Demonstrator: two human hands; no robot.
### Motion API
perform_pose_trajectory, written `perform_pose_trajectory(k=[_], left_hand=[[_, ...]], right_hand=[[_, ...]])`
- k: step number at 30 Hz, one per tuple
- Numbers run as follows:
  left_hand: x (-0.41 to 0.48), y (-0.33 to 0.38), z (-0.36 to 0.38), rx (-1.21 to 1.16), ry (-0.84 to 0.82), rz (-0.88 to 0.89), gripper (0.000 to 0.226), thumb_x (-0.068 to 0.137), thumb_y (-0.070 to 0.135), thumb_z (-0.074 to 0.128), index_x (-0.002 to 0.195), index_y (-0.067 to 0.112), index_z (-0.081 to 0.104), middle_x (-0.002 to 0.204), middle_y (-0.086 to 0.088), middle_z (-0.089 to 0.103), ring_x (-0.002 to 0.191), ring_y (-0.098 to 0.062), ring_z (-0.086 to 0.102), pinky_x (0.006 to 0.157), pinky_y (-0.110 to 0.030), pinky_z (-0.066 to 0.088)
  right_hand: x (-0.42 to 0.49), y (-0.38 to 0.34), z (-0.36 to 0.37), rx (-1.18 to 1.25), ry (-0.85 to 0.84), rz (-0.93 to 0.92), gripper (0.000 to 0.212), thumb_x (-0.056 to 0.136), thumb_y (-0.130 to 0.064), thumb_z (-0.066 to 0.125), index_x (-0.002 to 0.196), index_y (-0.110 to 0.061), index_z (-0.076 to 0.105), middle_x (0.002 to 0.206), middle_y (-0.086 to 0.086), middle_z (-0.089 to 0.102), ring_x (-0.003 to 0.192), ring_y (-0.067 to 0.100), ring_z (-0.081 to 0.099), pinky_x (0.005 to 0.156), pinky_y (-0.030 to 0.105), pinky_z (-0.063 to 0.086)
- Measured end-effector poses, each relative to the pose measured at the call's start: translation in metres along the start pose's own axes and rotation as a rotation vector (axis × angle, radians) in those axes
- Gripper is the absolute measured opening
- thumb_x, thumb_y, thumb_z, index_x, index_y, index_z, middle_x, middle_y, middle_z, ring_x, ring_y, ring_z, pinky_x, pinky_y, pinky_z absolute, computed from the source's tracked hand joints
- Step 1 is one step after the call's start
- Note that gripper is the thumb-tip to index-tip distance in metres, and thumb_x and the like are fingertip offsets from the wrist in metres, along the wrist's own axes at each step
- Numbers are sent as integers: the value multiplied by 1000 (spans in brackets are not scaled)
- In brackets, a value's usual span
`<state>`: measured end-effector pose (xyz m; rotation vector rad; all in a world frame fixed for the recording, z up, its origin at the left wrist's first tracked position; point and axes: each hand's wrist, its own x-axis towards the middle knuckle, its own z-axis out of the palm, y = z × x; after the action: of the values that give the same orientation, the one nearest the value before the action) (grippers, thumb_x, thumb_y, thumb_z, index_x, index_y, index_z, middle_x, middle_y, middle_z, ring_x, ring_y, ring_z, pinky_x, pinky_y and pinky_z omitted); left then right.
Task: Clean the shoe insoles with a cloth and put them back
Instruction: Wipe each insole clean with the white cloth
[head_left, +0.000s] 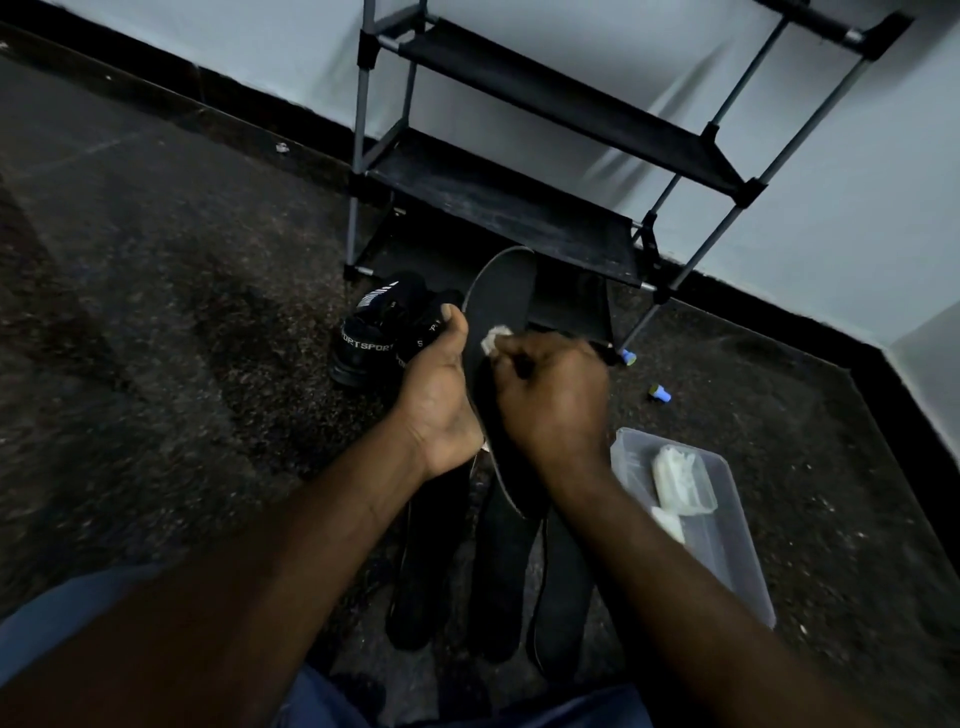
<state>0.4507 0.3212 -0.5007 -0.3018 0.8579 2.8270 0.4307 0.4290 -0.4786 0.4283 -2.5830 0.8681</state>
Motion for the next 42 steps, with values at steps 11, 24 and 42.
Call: perform_pose_trajectory(k=[11,24,42], left_hand=[[-3,2,2,-11,24,27,66,102,67,35,122,16,70,127,-9,71,117,-23,69,98,-39,53],[-6,-4,5,39,54,-10,67,102,66,37,138,17,64,136,-13,67,126,-27,64,105,-42,51],[-2,-7,4,96,83,21,70,99,66,45,139,13,63,137,-14,66,128,-31,63,110,-51,48]], right_hand=[[3,-17,6,68,11,-74,18,83,-25,67,96,-27,80,93,-5,78,87,23,68,80,42,55],[9,-5,3,-47,157,-15,21,83,-35,67,98,-31,80,96,-5,77,92,26,66,82,45,52],[14,14,-4,-151,152,93,25,82,-41,59,97,-35,78,96,-7,77,97,26,66,86,42,48]])
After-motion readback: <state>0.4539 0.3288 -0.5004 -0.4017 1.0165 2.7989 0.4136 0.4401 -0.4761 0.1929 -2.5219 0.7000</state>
